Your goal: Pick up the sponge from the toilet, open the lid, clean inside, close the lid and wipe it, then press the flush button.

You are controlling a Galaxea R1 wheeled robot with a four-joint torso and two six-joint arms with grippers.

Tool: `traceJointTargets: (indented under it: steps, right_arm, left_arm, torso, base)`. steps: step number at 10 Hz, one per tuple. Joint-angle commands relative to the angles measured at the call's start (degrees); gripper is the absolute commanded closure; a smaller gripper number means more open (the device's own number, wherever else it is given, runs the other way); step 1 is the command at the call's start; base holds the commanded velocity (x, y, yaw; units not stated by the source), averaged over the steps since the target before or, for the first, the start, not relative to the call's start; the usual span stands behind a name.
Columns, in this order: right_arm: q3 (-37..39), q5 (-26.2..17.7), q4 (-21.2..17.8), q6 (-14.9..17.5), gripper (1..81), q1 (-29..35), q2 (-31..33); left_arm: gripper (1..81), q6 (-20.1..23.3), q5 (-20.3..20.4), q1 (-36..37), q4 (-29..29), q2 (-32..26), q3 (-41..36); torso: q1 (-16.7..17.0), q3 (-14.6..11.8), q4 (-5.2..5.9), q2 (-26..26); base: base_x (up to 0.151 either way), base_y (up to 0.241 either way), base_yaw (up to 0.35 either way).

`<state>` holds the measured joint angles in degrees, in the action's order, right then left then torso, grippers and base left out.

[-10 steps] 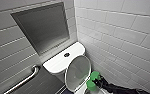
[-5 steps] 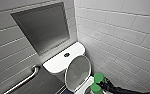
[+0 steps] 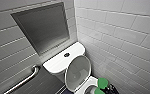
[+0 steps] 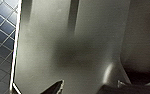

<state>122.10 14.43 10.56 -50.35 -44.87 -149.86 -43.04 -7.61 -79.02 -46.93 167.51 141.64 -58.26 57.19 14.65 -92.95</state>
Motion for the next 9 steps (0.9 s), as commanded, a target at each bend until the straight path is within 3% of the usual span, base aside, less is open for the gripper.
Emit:
traceJointTargets:
  steps: [1,6,9]
  right_arm:
    - [-1.0,-2.4,-0.8,-0.5,81.1,1.3,3.3]
    - [-9.4,3.3,-2.6,-0.5,81.1,-4.0,12.7]
    - [-11.8,8.9,-3.5,-0.5,81.1,-10.0,17.1]
  left_arm:
    - [1.0,0.5,-3.5,0.1,-0.3,-0.8,0.0]
    - [1.0,0.7,-3.5,0.1,-1.1,0.0,0.3]
    - [1.0,0.7,-3.5,0.1,-1.7,1.2,2.2]
  torso:
    - [0.0,0.0,0.00,0.0]
    - [0.0,0.0,0.00,0.0]
    - [0.0,0.0,0.00,0.0]
  base:
    - [0.000,0.000,0.000]
    - [0.000,0.000,0.000]
    - [0.000,0.000,0.000]
